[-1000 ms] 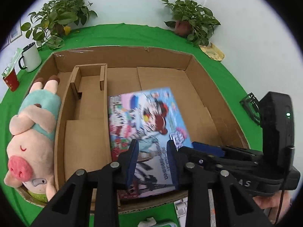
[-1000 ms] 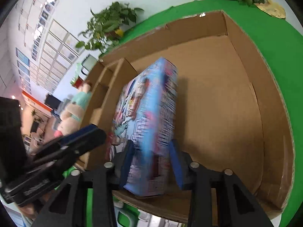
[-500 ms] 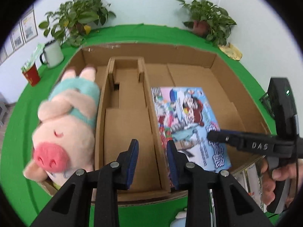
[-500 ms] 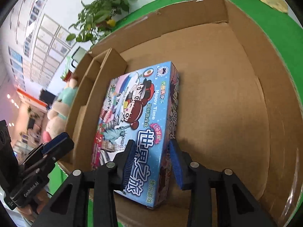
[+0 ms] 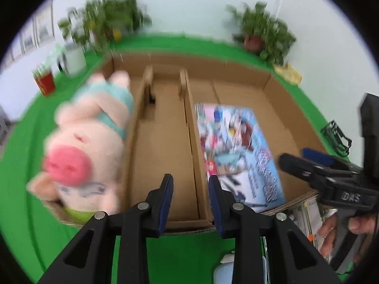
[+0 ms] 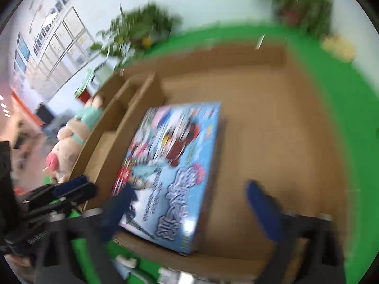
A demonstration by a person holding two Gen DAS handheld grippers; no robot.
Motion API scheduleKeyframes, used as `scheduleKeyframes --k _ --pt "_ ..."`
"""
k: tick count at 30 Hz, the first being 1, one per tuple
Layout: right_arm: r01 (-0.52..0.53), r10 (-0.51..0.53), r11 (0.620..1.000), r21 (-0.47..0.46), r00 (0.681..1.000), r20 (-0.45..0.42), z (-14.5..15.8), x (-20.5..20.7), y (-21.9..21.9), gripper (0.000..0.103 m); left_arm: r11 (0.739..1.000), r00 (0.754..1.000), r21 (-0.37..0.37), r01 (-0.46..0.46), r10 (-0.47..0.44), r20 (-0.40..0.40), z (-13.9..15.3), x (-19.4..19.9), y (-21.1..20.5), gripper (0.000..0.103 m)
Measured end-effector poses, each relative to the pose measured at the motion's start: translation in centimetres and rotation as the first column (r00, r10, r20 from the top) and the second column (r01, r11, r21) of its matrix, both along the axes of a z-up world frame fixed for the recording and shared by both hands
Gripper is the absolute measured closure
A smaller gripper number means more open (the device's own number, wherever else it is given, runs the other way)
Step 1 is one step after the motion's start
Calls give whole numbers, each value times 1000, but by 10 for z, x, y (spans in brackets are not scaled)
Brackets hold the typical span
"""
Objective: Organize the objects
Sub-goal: 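Lower the board game box into the large box and open the left gripper, then withdraw the left gripper from the box toward the white medicine box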
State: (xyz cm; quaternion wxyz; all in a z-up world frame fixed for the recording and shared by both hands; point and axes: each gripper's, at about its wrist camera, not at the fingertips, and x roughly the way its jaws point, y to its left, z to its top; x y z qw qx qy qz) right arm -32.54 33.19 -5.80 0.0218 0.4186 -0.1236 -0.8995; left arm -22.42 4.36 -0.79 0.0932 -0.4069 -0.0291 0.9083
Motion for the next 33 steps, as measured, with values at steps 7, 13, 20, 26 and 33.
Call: scheduleKeyframes --k 7,13,20,26,33 --pt "77 -39 979 187 980 -195 62 102 -20 0 991 899 -65 -114 75 -432 59 100 -6 16" --pt "134 -96 983 123 955 -281 75 193 -23 0 988 890 -45 -150 116 -440 70 159 -10 16" --pt "156 -114 982 110 941 -319 78 271 -40 0 981 884 -85 -173 116 -454 73 202 -9 17" --pt "160 -109 978 134 939 -325 72 304 -57 7 981 894 -77 -175 126 -431 63 219 -6 33" --pt "173 -107 969 175 937 -333 71 321 -57 49 988 919 -48 -146 118 -375 56 225 -12 78"
